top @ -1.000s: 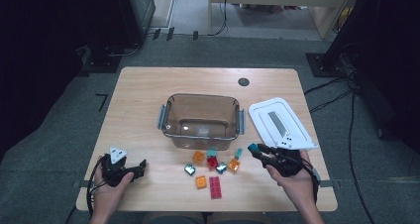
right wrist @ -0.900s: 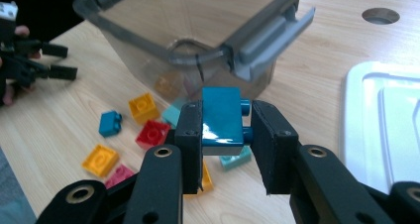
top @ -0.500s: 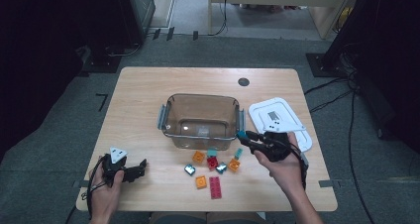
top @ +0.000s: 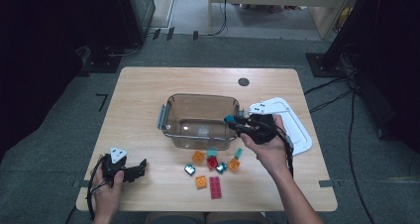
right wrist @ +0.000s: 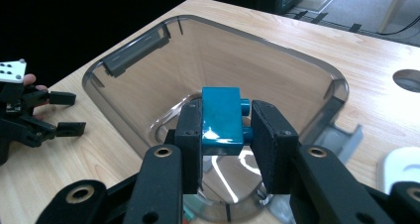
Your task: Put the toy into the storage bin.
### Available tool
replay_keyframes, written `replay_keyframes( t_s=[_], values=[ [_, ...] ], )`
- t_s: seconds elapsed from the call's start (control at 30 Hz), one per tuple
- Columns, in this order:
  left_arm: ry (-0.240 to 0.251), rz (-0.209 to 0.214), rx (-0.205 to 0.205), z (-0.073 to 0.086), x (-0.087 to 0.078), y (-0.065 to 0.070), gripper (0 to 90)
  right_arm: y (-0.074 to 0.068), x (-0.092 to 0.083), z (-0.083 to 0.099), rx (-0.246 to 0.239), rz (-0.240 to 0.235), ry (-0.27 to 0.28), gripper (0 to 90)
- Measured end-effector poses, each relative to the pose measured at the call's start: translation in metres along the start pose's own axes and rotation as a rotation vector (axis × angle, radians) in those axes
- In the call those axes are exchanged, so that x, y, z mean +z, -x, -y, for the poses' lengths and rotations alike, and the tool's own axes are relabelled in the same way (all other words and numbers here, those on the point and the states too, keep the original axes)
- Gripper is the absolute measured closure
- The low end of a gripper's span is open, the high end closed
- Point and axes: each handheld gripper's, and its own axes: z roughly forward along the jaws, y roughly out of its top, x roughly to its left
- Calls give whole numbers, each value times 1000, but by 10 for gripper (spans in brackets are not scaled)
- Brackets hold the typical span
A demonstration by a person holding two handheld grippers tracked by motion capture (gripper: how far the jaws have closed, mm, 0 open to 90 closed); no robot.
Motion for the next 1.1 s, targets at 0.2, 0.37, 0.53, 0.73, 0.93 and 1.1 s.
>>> replay_keyframes(
  t_s=[0.2, 0.37, 0.53, 0.73, 0.93, 1.1],
  values=[
    [2, -1, -1, 0, 0, 0, 73, -1, 20, -6, -9, 4, -26, 681],
    [1, -4, -2, -1, 2, 1, 73, 1, 42, -9, 9, 8, -60, 681],
    [2, -1, -3, -3, 3, 2, 73, 5, 60, -8, 21, 14, -111, 680],
    [0, -1, -1, -3, 3, 2, 73, 7, 67, -9, 42, -7, -135, 624],
    [4, 1, -4, -3, 4, 3, 73, 11, 60, -10, 62, -22, -116, 612],
    [4, 0, -3, -3, 4, 3, 73, 10, 43, -12, 56, -30, -86, 596]
  ],
)
